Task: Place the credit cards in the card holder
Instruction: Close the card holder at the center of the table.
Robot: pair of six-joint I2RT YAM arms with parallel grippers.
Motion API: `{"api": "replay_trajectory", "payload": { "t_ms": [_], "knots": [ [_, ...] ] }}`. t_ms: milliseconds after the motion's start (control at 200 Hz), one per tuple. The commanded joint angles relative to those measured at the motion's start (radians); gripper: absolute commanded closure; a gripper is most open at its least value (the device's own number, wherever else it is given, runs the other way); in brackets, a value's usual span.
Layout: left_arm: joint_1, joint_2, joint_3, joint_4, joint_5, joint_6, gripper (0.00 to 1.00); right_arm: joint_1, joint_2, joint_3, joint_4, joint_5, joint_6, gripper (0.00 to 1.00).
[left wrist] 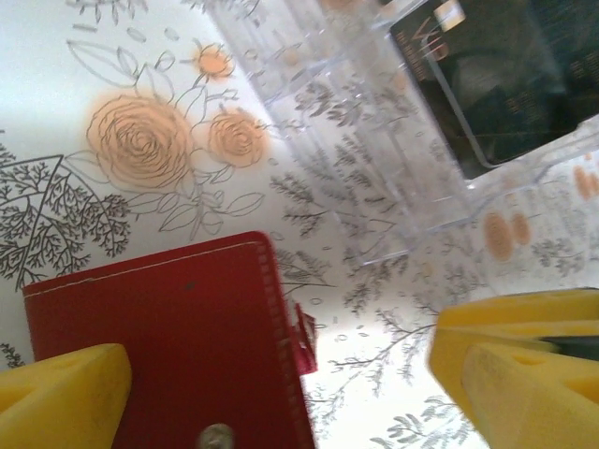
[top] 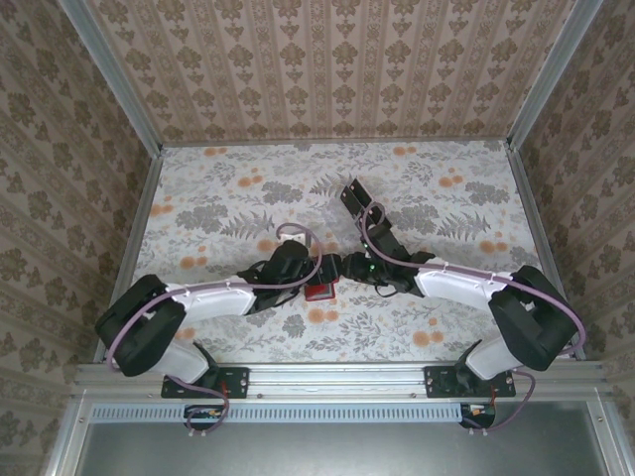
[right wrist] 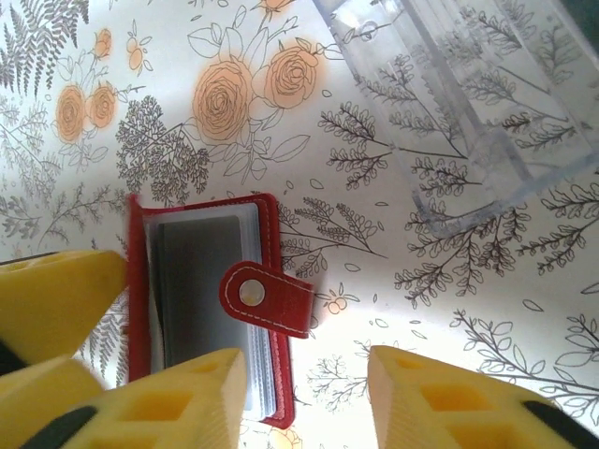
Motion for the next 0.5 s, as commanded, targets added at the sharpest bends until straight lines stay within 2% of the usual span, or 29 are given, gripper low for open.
{"api": "replay_trajectory", "payload": {
  "t_ms": [0, 220, 495],
  "knots": [
    [-0.007, 0.040, -0.012, 0.045, -0.004, -0.005, 0.00, -0.004, -0.041, -0.054, 0.055, -0.029, 0.037, 0.67],
    [-0.012, 0.075, -0.040, 0.082, -0.013, -0.022, 0.00, 0.005, -0.035, -0.119, 0.207, -0.084, 0.094, 0.88],
    [-0.021, 0.072, -0.057, 0.095, -0.026, -0.034, 0.00, 0.044, 0.062, -0.137, 0.391, -0.130, 0.176, 0.96]
  ]
}}
